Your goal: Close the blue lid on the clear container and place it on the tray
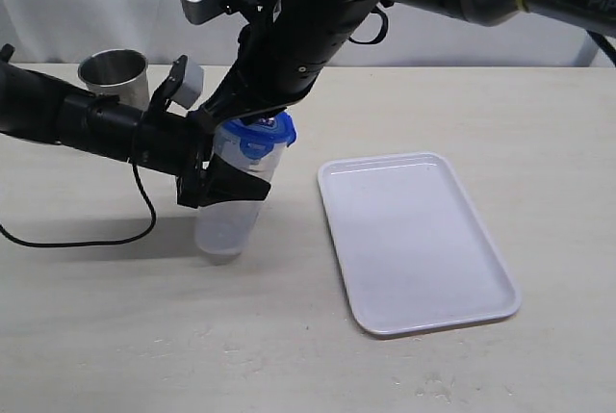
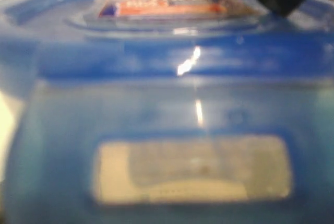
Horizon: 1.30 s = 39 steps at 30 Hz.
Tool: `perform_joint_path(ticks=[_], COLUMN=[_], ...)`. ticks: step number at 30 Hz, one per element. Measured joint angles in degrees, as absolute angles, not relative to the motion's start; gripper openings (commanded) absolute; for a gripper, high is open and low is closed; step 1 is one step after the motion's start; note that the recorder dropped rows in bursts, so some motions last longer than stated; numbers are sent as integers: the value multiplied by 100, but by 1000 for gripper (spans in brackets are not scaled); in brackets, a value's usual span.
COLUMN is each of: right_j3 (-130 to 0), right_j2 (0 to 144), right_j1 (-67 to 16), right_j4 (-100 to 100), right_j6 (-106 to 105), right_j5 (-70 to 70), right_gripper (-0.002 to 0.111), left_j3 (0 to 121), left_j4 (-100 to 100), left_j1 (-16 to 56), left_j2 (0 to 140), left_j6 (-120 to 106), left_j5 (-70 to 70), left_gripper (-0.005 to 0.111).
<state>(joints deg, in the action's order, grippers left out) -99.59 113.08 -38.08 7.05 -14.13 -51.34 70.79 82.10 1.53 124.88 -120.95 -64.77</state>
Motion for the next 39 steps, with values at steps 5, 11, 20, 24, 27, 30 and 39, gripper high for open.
perform_joint_path(ticks=[5,11,20,24,27,30,39], right_j3=[-9959,-9959,-9982,-10003,-10004,-10015,-9672], right_j2=[11308,11308,11322,11411,11455,11455,10965], right_j1=[-3829,-4029,-4193,-4193,-4205,-4292,-4267], right_j4=[731,460,426,503,503,292,-90], right_j6=[-1408,-1408,-1348,-1335,-1326,-1296,-769], right_j5=[-5186,-5171,-5068,-5001,-4948,-4926,-4780], right_gripper=[4,4,4,4,4,4,4], left_j3=[7088,7091,7091,7091,7091,7091,7091], left_j4=[8080,8016,7853,7780,7767,7767,7950], left_j1=[140,131,-50,-160,-189,-198,-198], left_j2=[12469,12469,12469,12480,12480,12480,12492], left_j6=[-12095,-12095,-12095,-12095,-12095,-12095,-12095], left_j5=[-6493,-6579,-6811,-6940,-6962,-6962,-6933], left_gripper=[61,61,61,61,61,60,60])
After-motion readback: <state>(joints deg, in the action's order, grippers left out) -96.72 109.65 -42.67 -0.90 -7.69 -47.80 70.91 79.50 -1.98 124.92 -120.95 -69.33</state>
